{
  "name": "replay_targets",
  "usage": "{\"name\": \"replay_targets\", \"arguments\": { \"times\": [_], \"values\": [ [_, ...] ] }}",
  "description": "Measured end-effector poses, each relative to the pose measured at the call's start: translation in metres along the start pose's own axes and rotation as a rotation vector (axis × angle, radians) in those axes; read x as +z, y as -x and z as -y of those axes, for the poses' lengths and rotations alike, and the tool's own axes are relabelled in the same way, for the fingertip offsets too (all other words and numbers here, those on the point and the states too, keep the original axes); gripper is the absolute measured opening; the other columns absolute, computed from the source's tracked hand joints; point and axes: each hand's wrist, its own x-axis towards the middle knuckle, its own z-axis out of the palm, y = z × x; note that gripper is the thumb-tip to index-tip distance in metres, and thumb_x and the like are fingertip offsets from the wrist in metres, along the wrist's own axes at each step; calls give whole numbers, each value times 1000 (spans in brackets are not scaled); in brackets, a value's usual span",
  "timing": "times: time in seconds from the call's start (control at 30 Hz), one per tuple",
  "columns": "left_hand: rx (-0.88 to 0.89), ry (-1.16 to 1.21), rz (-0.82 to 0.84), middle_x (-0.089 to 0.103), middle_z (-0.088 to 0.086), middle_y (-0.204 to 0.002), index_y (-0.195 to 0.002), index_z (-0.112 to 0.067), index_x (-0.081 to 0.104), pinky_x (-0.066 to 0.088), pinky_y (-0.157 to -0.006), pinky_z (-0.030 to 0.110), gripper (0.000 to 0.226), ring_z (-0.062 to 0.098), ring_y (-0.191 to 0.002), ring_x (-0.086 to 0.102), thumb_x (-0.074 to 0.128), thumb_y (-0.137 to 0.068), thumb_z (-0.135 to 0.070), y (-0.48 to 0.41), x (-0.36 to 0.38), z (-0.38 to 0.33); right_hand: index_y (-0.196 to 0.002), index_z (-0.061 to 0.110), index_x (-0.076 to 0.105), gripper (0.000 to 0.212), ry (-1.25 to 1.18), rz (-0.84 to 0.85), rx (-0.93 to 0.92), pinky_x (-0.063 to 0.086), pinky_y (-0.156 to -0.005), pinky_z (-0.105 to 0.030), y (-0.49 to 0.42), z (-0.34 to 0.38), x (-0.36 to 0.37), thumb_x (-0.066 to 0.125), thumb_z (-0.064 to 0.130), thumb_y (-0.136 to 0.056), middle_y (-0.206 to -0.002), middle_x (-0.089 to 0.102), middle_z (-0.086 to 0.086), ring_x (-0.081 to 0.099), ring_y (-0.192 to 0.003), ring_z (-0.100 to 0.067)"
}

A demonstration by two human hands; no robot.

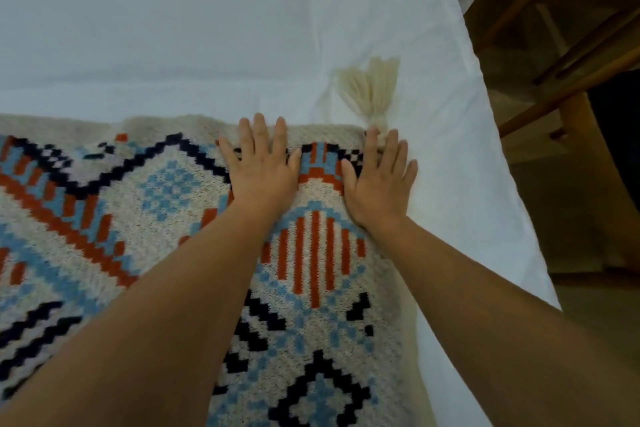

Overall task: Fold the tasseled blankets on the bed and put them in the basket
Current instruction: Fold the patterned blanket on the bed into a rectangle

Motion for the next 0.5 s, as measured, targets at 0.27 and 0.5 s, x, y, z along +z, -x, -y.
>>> {"name": "replay_targets", "arguments": {
  "times": [0.27,0.5],
  "values": [
    [55,68,-25,-15,10,-157,-146,-21,-16,-11,-112,50,62,28,-144,-14,7,-96,-50,21,6,-6,-148,13,-1,73,-281,-54,2,3,-117,-37,42,-25,-2,33,48,-94,-157,8,-13,6,-145,-24],
    [168,177,16,-10,9,-157,-147,-20,-9,-18,-108,42,64,25,-144,-14,9,-94,-51,119,24,-40,-113,22,48,46,-747,39,301,51,-75,-28,113,-33,-19,60,50,-78,-100,60,8,60,-92,-14]
  ]
}}
